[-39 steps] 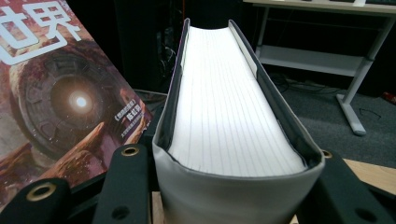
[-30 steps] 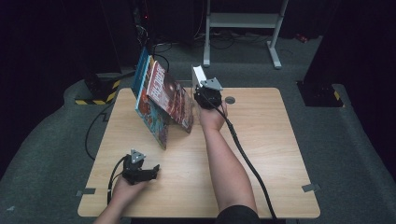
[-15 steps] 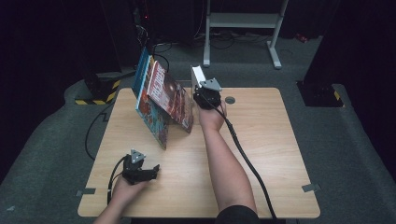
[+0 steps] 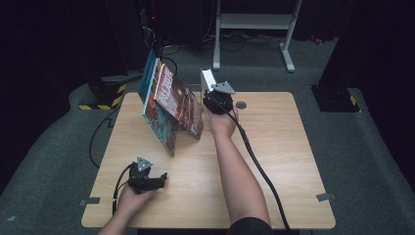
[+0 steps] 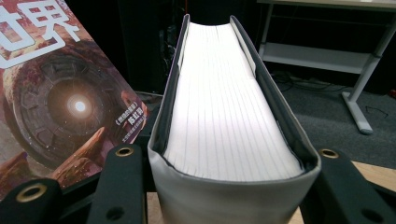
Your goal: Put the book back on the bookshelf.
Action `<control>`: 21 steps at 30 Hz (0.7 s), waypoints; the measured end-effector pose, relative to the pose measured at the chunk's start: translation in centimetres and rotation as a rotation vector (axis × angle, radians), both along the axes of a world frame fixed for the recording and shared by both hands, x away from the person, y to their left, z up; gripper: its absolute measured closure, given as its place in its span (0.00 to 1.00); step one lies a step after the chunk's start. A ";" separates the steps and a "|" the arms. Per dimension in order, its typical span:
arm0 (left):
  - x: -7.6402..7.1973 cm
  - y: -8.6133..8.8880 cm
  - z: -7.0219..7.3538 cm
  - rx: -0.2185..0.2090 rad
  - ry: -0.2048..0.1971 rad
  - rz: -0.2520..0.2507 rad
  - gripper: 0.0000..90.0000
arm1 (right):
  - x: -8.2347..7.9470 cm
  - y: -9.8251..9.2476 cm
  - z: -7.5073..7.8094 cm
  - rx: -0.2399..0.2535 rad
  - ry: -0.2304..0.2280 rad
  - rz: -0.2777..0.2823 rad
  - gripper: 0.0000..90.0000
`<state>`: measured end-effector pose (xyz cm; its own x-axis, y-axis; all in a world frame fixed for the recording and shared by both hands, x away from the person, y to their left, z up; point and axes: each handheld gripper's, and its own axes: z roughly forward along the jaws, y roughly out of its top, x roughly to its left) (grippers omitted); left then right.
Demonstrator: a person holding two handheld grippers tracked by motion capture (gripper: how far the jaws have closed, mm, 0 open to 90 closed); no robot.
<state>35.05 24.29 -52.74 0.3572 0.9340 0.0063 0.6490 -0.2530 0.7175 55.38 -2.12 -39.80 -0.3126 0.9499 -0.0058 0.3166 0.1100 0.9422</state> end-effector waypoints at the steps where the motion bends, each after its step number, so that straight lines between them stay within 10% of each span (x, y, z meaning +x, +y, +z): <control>1: 0.0 0.0 0.0 0.000 -0.001 0.002 0.15 | 0.0 0.0 0.0 0.002 0.001 0.002 0.56; 21: 0.0 0.0 0.0 -0.005 -0.002 0.006 0.15 | -0.1 -0.1 0.5 -0.003 0.011 0.024 0.41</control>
<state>35.03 24.26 -52.77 0.3516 0.9361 0.0024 0.6490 -0.2456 0.7200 55.32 -2.24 -39.32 -0.3350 0.9422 -0.0045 0.3246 0.1199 0.9382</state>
